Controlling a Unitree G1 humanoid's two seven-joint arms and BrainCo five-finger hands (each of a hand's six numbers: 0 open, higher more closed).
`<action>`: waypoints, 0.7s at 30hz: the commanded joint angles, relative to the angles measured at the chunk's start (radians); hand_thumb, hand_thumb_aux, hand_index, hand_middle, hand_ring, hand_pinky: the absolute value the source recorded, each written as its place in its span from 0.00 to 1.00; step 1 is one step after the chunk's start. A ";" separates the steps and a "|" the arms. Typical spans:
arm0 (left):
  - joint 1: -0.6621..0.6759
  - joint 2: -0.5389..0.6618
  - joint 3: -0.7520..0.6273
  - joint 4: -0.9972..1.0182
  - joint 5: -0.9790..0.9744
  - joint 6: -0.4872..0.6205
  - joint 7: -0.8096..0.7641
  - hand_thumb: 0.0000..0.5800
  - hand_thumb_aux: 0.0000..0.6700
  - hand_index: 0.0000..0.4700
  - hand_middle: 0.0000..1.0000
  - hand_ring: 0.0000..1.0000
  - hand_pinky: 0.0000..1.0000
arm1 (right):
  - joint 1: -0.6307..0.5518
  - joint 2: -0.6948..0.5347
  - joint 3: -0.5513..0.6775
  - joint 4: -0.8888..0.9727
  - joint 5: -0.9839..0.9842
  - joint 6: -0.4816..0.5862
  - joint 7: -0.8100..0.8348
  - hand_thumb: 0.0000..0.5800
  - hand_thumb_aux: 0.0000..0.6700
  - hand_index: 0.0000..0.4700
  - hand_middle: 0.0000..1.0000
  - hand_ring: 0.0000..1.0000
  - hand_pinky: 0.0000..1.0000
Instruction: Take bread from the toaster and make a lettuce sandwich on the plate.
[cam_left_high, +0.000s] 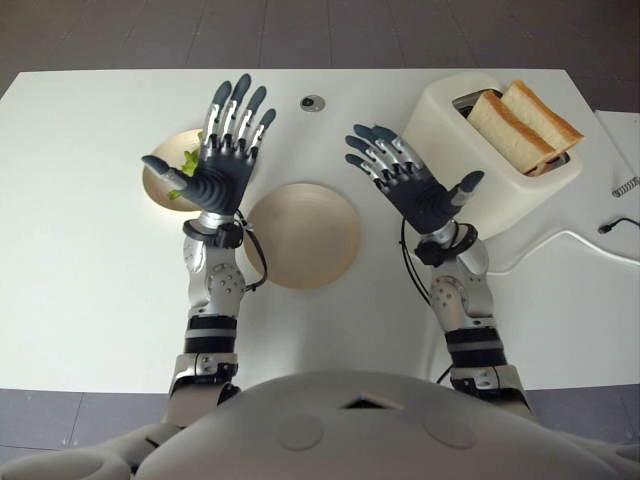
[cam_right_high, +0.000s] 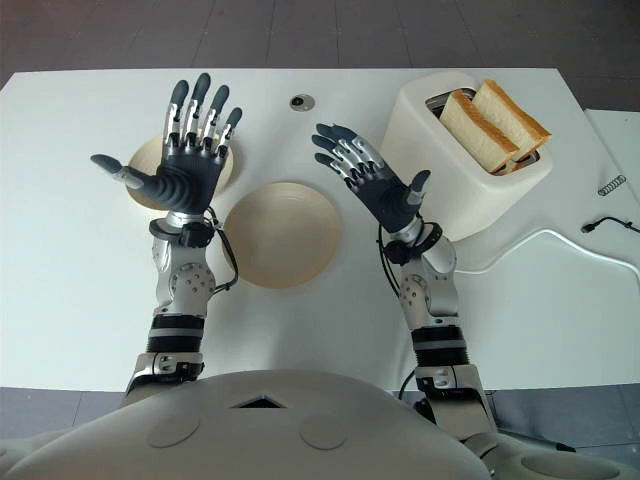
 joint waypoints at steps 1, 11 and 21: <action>-0.022 -0.041 -0.008 0.010 0.024 0.013 0.032 0.00 0.00 0.00 0.00 0.00 0.00 | 0.018 0.008 -0.029 -0.014 0.004 -0.018 -0.010 0.00 0.00 0.00 0.00 0.00 0.00; -0.071 -0.038 -0.052 0.029 0.056 0.047 0.043 0.00 0.00 0.00 0.00 0.00 0.00 | 0.075 -0.006 -0.071 -0.124 -0.015 -0.042 -0.070 0.00 0.00 0.00 0.00 0.00 0.00; -0.051 -0.024 -0.034 -0.017 0.031 0.049 0.014 0.00 0.00 0.00 0.00 0.00 0.00 | 0.073 -0.272 -0.477 -0.363 -0.269 -0.206 -0.260 0.00 0.00 0.00 0.00 0.00 0.00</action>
